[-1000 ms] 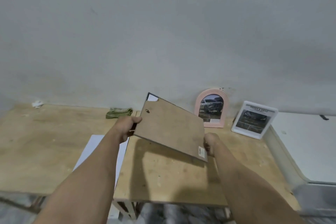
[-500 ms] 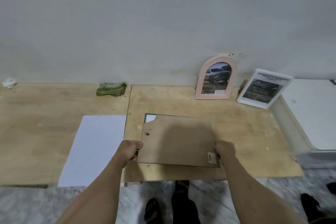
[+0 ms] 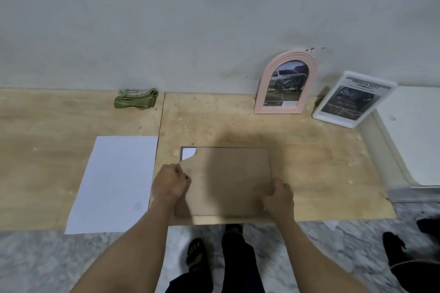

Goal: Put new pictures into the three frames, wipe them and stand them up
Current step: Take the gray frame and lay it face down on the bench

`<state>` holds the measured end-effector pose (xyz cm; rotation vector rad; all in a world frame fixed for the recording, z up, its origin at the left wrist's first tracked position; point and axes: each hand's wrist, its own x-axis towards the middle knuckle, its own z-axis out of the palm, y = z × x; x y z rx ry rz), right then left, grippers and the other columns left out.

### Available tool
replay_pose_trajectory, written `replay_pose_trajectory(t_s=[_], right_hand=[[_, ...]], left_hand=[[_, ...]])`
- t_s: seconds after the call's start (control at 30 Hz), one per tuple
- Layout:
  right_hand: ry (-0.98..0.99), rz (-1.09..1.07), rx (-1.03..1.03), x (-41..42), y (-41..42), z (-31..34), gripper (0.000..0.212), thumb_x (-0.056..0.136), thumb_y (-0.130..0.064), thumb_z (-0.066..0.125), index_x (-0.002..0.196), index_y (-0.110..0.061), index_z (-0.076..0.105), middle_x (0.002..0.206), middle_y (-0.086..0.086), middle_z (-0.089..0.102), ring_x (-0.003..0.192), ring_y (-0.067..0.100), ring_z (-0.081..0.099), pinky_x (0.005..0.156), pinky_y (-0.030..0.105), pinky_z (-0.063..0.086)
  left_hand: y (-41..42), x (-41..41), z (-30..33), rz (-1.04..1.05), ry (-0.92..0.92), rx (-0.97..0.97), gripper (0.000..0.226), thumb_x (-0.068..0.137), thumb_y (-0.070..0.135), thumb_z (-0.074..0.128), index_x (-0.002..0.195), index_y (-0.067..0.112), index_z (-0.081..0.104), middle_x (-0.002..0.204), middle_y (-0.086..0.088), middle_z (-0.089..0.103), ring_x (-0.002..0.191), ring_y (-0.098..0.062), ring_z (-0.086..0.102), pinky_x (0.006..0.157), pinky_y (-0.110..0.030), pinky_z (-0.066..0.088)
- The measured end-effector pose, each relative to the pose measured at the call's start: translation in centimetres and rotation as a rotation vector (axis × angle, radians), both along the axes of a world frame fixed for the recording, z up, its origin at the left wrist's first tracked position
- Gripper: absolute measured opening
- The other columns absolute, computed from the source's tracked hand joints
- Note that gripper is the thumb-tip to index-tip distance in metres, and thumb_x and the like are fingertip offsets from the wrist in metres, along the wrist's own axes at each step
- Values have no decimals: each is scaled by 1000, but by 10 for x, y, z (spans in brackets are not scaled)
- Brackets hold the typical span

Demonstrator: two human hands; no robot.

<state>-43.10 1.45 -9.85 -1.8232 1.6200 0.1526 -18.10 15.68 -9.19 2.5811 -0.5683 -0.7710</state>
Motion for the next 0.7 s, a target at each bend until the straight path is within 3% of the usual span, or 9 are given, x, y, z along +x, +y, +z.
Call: replay_pose_trajectory(t_s=[0.1, 0.17, 0.23, 0.37, 0.53, 0.7], right_hand=[[160, 240, -29, -12, 13, -3, 87, 81, -46, 65, 148, -15, 19, 142, 11, 29, 124, 33, 35, 98, 41, 36], [189, 280, -4, -19, 18, -9, 111, 68, -59, 73, 150, -18, 10, 143, 8, 25, 126, 30, 32, 101, 40, 32], [196, 308, -17, -23, 18, -14, 122, 63, -63, 75, 151, -19, 4, 144, 6, 24, 129, 27, 30, 104, 38, 29], [195, 348, -150, -25, 13, -17, 117, 68, -62, 73, 151, -18, 4, 143, 3, 31, 128, 23, 33, 102, 34, 26], [189, 327, -193, -22, 11, -18, 116, 63, -61, 75, 149, -16, 13, 136, -1, 38, 122, 20, 39, 98, 32, 24], [182, 357, -229, -19, 8, -13, 104, 61, -56, 79, 143, -16, 27, 127, -3, 46, 117, 18, 43, 92, 28, 21]], left_hand=[[-26, 5, -1, -110, 20, -52, 30, 89, 22, 51, 114, 11, 64, 121, -7, 55, 112, -27, 53, 87, -38, 48], [-40, 7, -2, -201, 34, 24, 43, 86, 26, 56, 127, 10, 58, 130, -6, 50, 122, -27, 45, 92, -40, 46], [-50, 8, -6, -274, 23, 106, 53, 85, 33, 59, 132, 9, 53, 136, -7, 46, 125, -29, 41, 94, -40, 44], [-61, 12, -12, -281, 26, 163, 55, 83, 39, 59, 128, 9, 54, 138, -7, 42, 127, -30, 36, 97, -41, 43], [-76, 14, -11, -116, 110, 202, 74, 84, 63, 51, 137, 11, 51, 140, -6, 42, 132, -33, 32, 101, -46, 38], [-80, 12, -10, 59, 152, 121, 79, 90, 67, 40, 141, 8, 48, 146, -8, 40, 135, -37, 29, 106, -50, 32]])
